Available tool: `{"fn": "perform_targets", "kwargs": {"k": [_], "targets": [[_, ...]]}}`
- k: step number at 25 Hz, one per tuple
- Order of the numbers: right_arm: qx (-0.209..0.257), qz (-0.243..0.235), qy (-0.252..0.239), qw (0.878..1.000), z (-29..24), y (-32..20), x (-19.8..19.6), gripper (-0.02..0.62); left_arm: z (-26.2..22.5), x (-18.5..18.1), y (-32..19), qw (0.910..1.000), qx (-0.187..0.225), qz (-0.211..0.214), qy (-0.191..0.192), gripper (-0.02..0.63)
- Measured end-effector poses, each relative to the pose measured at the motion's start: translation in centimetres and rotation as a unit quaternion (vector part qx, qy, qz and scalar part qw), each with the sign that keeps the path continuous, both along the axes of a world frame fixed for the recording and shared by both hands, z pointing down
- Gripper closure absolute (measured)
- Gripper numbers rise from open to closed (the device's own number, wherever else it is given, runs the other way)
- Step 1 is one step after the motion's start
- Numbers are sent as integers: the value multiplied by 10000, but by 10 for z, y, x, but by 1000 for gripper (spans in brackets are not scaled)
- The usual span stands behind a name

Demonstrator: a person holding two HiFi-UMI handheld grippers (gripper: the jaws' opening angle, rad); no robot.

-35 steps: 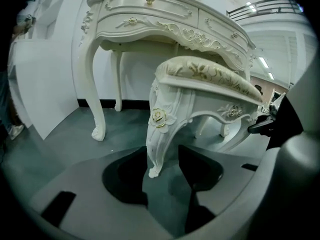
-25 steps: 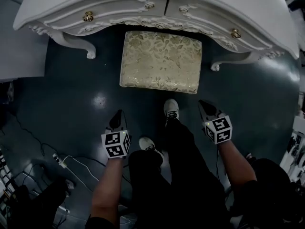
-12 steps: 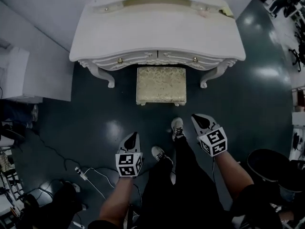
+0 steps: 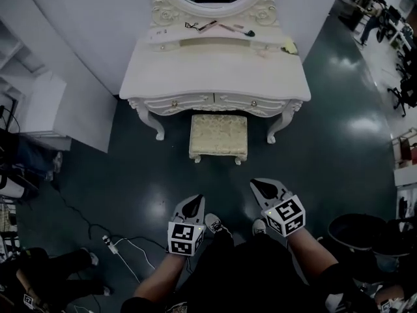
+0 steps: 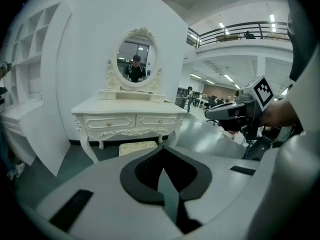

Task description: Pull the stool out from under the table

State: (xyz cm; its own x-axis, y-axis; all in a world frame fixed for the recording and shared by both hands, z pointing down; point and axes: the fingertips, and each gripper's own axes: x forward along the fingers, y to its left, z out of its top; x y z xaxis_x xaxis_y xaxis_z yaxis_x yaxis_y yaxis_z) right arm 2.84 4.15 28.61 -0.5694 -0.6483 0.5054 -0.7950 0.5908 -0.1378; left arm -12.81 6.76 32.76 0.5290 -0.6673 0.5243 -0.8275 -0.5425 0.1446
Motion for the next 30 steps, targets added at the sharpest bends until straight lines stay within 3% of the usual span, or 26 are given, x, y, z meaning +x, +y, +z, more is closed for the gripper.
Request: {"fn": "perform_targets", "kwargs": {"k": [6, 12, 21, 30], "targets": [[55, -449, -268, 9986, -15, 49, 20, 568, -12, 42, 51, 9996, -98, -249, 119, 598], [154, -747, -501, 9958, -30, 106, 76, 568, -31, 111, 105, 9977, 7, -619, 269, 598], [124, -931, -679, 9933, -34, 169, 146, 568, -41, 193, 167, 9953, -17, -834, 497, 598], [107, -1202, -804, 9894, -41, 203, 156, 568, -59, 220, 190, 9972, 169, -637, 350, 598]]}}
